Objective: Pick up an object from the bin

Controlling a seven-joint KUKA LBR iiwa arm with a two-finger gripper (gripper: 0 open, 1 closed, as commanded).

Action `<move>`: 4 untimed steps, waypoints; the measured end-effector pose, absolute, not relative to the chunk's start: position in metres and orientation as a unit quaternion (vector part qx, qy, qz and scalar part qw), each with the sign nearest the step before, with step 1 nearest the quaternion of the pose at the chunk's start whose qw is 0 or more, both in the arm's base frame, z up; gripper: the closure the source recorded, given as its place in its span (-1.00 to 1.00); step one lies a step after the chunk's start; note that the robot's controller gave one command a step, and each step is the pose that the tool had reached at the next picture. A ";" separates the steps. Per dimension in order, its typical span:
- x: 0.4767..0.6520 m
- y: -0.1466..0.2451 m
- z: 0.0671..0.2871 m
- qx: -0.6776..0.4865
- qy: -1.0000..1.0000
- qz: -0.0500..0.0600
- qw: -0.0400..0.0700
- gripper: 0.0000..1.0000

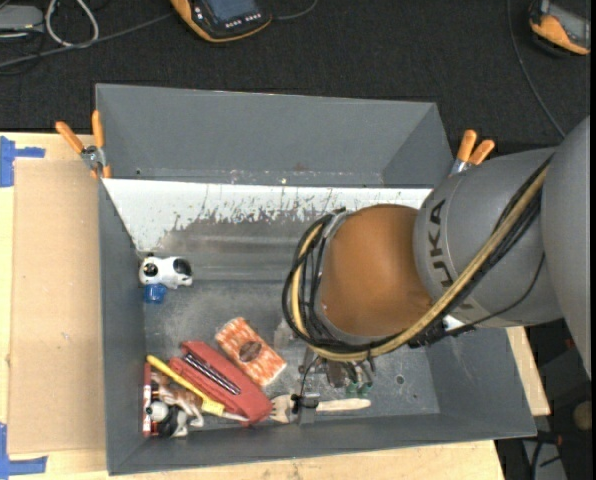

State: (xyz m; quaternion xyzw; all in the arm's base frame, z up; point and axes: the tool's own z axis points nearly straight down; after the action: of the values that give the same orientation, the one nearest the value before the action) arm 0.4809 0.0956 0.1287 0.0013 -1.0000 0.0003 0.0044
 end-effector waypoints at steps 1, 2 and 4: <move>0.483 0.095 0.131 -0.001 -1.000 0.000 0.001 -1.00; 0.477 0.081 0.072 0.049 -0.999 -0.002 -0.011 -1.00; 0.473 0.089 0.099 0.140 -0.990 0.003 -0.006 -1.00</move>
Offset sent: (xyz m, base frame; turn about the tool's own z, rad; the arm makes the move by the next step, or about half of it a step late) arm -0.0113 -0.0151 -0.0587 -0.0998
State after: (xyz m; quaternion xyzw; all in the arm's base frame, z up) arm 0.4730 0.0891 0.0990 0.1398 -0.9902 0.0025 -0.0064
